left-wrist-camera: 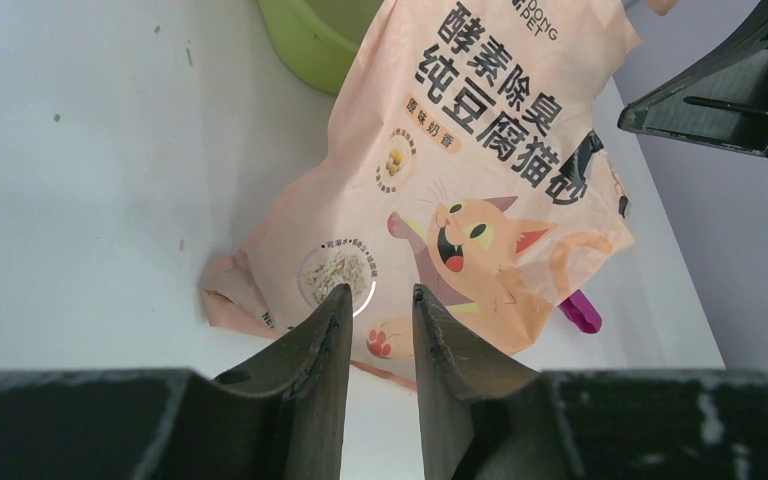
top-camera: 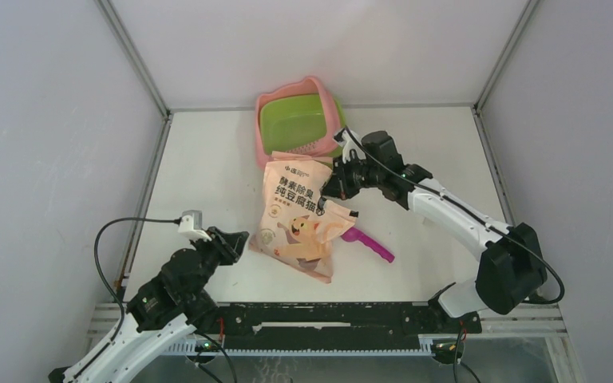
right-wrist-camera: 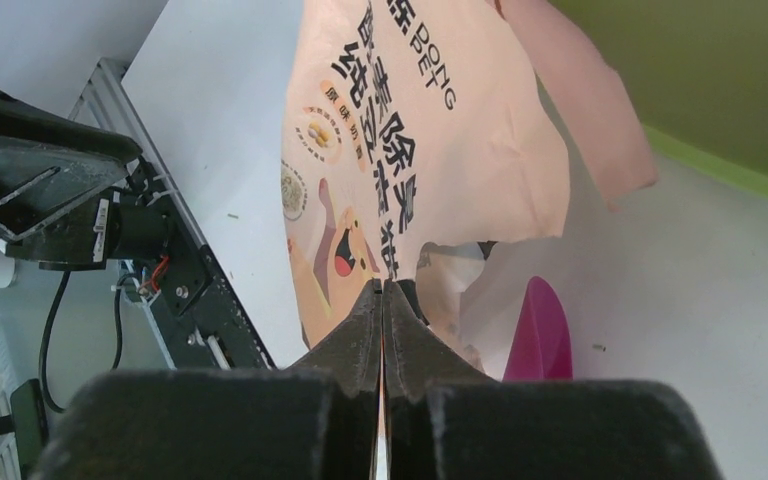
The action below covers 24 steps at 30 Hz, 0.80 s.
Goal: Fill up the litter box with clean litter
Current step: Open the cat litter bag at the center of the board.
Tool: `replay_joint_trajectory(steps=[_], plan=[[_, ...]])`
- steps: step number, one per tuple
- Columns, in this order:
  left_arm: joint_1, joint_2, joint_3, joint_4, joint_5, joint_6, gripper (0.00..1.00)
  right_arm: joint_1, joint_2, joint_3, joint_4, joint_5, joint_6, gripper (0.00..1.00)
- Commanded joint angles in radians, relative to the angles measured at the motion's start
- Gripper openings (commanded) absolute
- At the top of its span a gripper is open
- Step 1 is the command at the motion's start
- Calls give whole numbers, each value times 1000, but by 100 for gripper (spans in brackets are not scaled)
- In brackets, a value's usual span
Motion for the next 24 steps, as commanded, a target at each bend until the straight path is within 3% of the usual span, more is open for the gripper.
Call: replay_joint_trajectory(steps=[1, 24], plan=[[4, 4, 23, 9, 8, 20, 33, -8, 21, 7, 77, -12, 10, 1], [5, -3, 23, 9, 11, 22, 33, -36, 80, 6, 68, -27, -11, 1]])
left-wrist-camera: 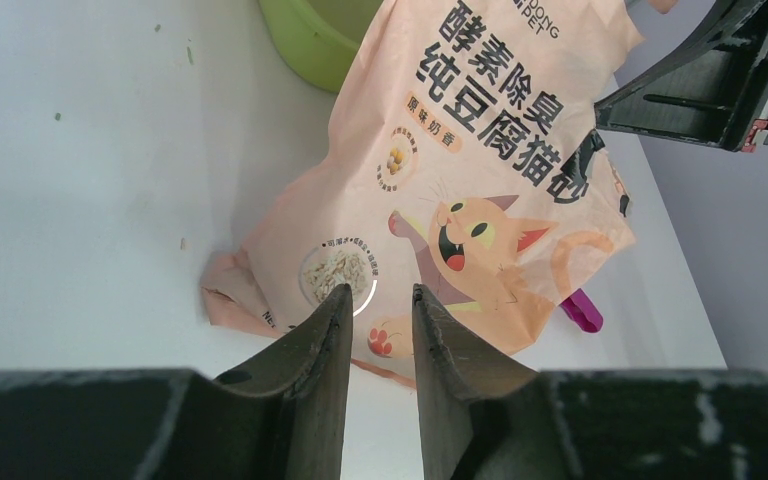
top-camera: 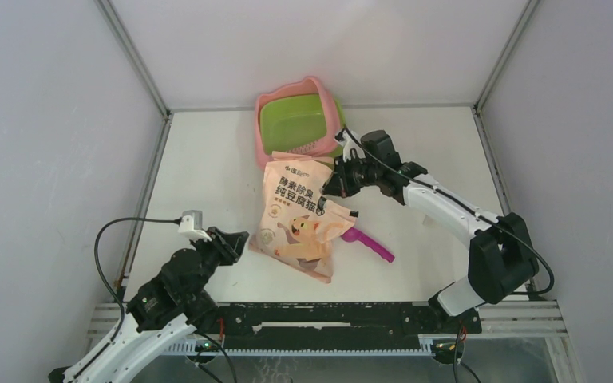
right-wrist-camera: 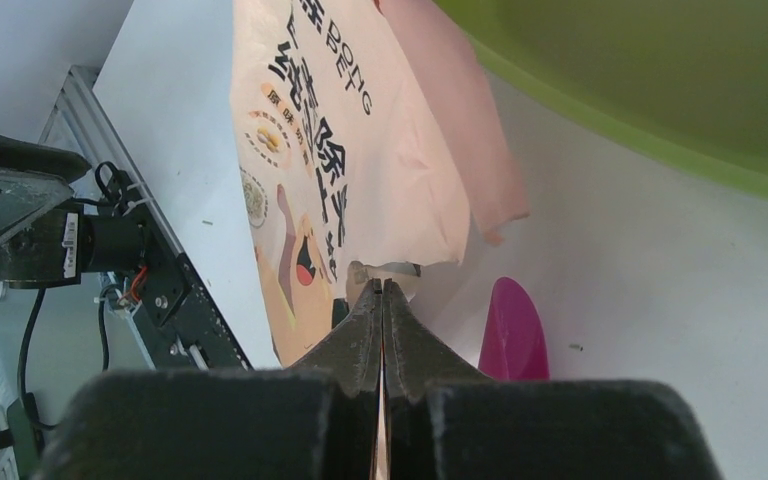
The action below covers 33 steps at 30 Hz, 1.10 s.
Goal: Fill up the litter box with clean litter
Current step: Open the cat litter bag at the center of the board.
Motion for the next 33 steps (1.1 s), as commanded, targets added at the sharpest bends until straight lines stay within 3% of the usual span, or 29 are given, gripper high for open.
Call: replay_joint_trajectory(steps=[1, 18, 24, 33], plan=[[4, -4, 22, 16, 10, 21, 33, 3, 17, 5, 42, -28, -9, 1], [5, -3, 29, 17, 13, 27, 32, 53, 29, 6, 47, -211, -63, 5], [5, -5, 33, 18, 15, 30, 32, 132, 76, 88, -106, -165, -177, 9], [5, -16, 27, 22, 17, 30, 32, 274, 19, 104, -244, -82, -251, 31]])
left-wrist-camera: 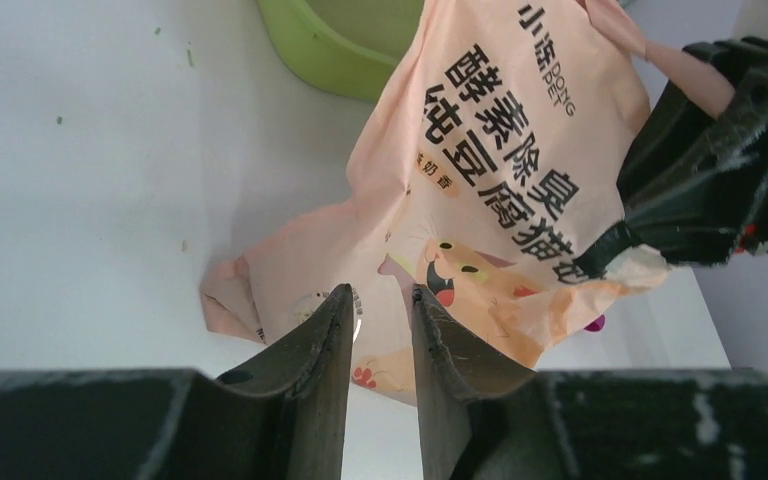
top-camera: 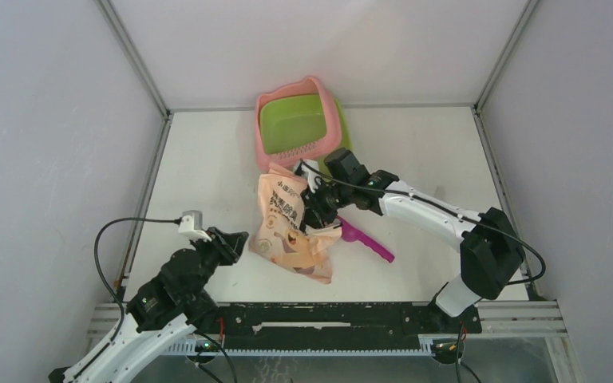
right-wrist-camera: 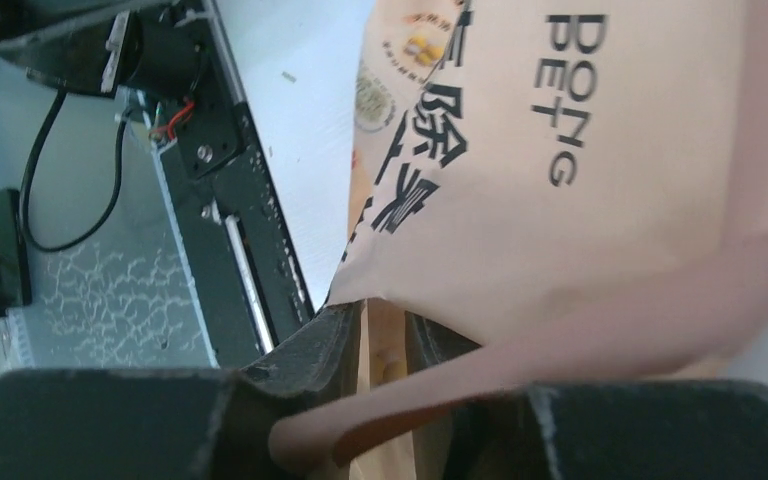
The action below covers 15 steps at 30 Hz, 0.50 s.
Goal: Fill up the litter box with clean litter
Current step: Open the cat litter bag at the center of the board.
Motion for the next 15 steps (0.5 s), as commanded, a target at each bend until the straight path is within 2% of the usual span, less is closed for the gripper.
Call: replay_joint_trajectory(steps=[1, 8, 11, 15], plan=[[5, -15, 27, 21, 16, 21, 32, 54, -70, 29, -107, 11, -66, 32], [4, -34, 19, 24, 18, 18, 32, 125, -124, 29, -214, 9, -70, 39], [5, -47, 12, 24, 20, 12, 32, 163, -153, 10, -191, -30, -49, 43], [4, -52, 8, 23, 22, 8, 32, 219, -148, 10, -179, 74, -23, 44]])
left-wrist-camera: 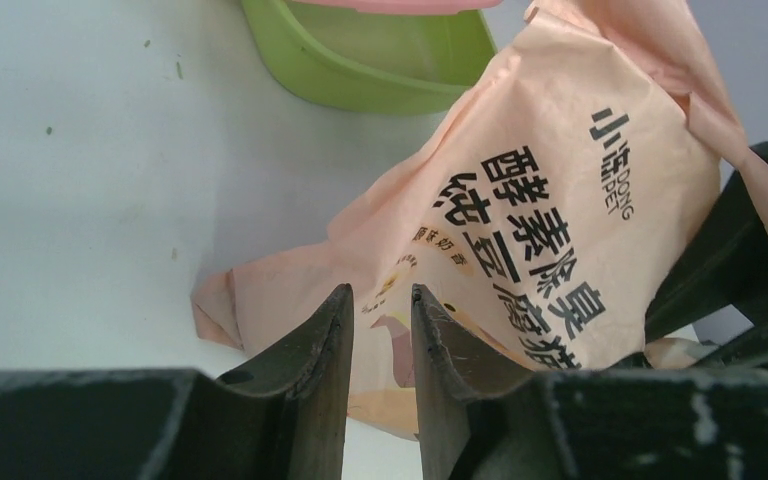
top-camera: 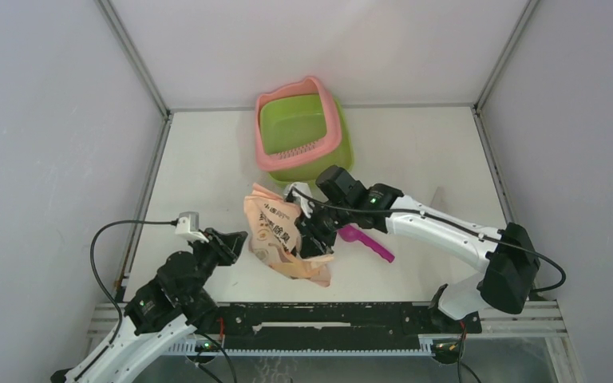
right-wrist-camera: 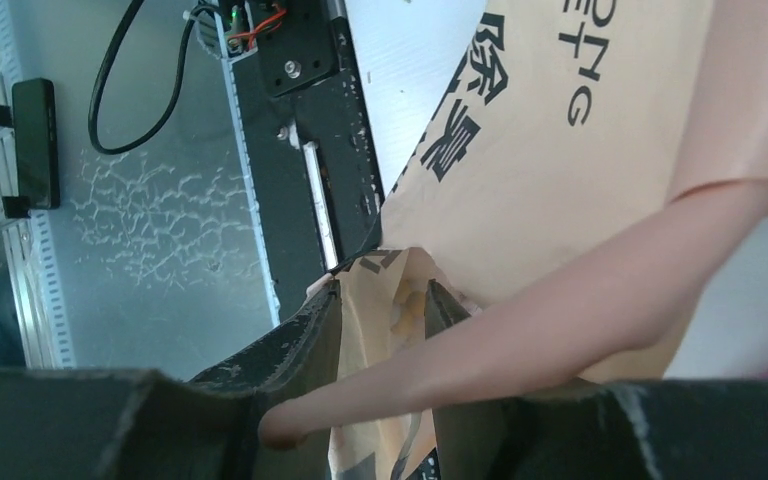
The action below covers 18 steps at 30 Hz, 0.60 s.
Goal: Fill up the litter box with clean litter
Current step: Open the cat litter bag at the center of the board.
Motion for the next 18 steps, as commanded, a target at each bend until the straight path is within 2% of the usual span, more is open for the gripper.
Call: replay_joint_trajectory(steps=[1, 7, 12, 15, 18], plan=[[5, -14, 8, 21, 18, 8, 32, 68, -22, 11, -7, 129, 39, 44], [5, -13, 5, 23, 17, 6, 32, 152, 39, 10, 8, 338, 78, 42], [4, -12, 2, 23, 17, 6, 32, 205, 44, 11, 48, 525, 122, 31], [5, -12, 1, 23, 17, 4, 32, 219, 33, 10, 39, 567, 135, 44], [5, -8, -3, 26, 16, 4, 32, 246, 26, 10, 29, 590, 123, 52]])
